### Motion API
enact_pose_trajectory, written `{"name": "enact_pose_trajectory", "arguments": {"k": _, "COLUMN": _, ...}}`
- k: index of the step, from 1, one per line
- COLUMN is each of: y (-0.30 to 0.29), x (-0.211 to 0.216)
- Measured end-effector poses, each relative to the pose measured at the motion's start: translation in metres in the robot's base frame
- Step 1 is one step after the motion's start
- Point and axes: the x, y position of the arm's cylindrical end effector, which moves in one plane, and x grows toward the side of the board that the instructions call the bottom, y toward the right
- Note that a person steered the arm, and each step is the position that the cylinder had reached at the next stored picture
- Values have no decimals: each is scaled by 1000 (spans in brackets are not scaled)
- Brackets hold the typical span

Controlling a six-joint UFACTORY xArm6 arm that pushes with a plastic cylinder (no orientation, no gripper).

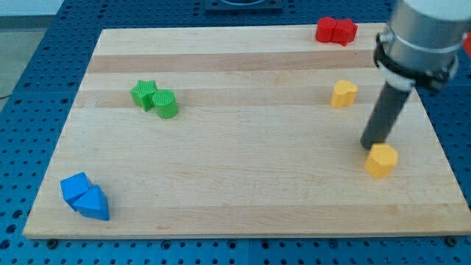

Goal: Slightly push the hexagon down

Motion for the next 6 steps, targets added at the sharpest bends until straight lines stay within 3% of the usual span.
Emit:
{"name": "enact_pose_trajectory", "arguments": {"k": 1, "y": 0, "x": 10}}
{"name": "enact_pose_trajectory", "arguments": {"k": 2, "y": 1, "x": -11}}
{"name": "enact_pose_trajectory", "arguments": {"k": 4, "y": 8, "x": 25}}
{"name": "enact_pose_trajectory", "arguments": {"k": 5, "y": 8, "x": 9}}
{"name": "enact_pose_trajectory", "arguments": {"k": 6, "y": 18, "x": -48}}
